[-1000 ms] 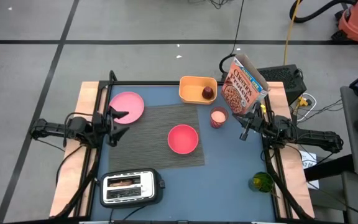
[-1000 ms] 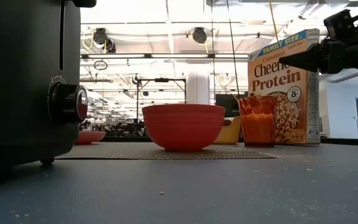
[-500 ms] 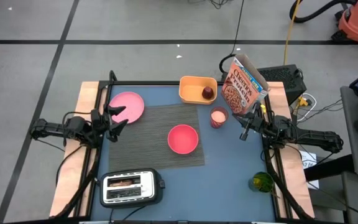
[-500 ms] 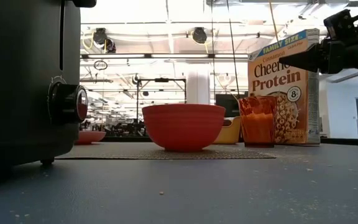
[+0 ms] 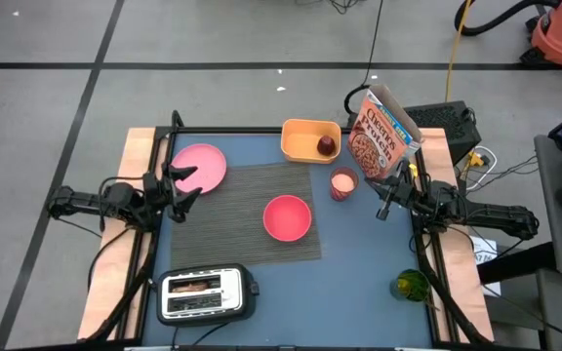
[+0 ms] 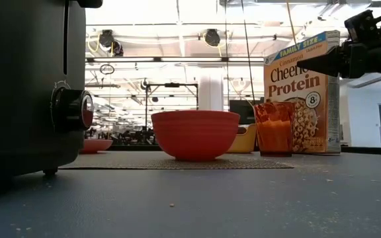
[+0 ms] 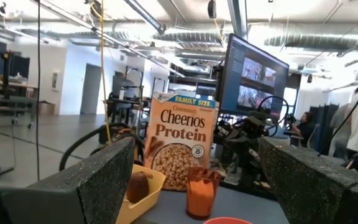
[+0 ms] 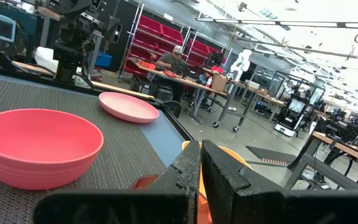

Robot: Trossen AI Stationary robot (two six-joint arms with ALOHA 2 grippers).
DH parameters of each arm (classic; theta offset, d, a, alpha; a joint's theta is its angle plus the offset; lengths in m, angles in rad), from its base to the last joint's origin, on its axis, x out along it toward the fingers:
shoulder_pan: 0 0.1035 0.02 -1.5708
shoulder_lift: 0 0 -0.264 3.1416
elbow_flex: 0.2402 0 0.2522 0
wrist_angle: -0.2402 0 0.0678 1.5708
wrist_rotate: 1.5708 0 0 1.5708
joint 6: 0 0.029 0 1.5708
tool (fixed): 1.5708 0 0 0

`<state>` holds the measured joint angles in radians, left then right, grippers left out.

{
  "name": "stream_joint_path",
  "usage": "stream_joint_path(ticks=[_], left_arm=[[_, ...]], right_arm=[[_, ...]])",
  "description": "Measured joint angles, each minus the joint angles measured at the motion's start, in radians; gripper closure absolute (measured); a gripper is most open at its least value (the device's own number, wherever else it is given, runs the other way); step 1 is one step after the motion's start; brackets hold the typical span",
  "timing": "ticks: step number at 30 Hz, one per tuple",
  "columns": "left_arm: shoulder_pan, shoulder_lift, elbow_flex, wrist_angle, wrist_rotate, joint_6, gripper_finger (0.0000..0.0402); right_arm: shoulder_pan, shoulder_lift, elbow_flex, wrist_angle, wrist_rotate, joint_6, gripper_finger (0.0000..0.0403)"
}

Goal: Arrange a breakfast setting
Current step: Put the pink plate on the gray table mat

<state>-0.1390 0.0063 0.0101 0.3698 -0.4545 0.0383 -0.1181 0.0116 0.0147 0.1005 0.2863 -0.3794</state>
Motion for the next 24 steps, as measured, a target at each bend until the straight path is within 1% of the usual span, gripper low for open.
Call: stream_joint_path(ticks=[4,7,9,11,13,15,17,19,22,24], left_arm=[[0.0,0.0,0.0,0.004,0.0,0.001,0.0053],[0.0,0.0,0.0,0.025,0.0,-0.041,0.0053],[0.001,0.0,0.0,0.075,0.0,-0.088,0.0053],[0.006,0.0,0.001,0.157,0.001,-0.093,0.0053],[0.007,0.0,0.018,0.18,0.013,-0.095,0.0053],[0.007,0.007,0.071,0.103,0.017,-0.105,0.0053],[0.007,0.043,0.157,-0.054,0.004,-0.133,0.0053],[0.007,0.11,0.26,-0.214,-0.042,-0.158,0.0053],[0.007,0.227,0.422,-0.411,-0.124,-0.172,0.0053],[0.007,0.313,0.524,-0.536,-0.153,-0.173,0.0053]], right_arm=[[0.0,0.0,0.0,0.0,0.0,0.0,0.0392],[0.0,0.0,0.0,0.0,0.0,0.0,0.0392],[0.0,0.0,0.0,0.0,0.0,0.0,0.0392],[0.0,0.0,0.0,0.0,0.0,0.0,0.0392],[0.0,0.0,0.0,0.0,0.0,0.0,0.0392],[0.0,0.0,0.0,0.0,0.0,0.0,0.0392],[0.0,0.0,0.0,0.0,0.0,0.0,0.0392],[0.0,0.0,0.0,0.0,0.0,0.0,0.0392],[0.0,0.0,0.0,0.0,0.0,0.0,0.0392],[0.0,0.0,0.0,0.0,0.0,0.0,0.0392]])
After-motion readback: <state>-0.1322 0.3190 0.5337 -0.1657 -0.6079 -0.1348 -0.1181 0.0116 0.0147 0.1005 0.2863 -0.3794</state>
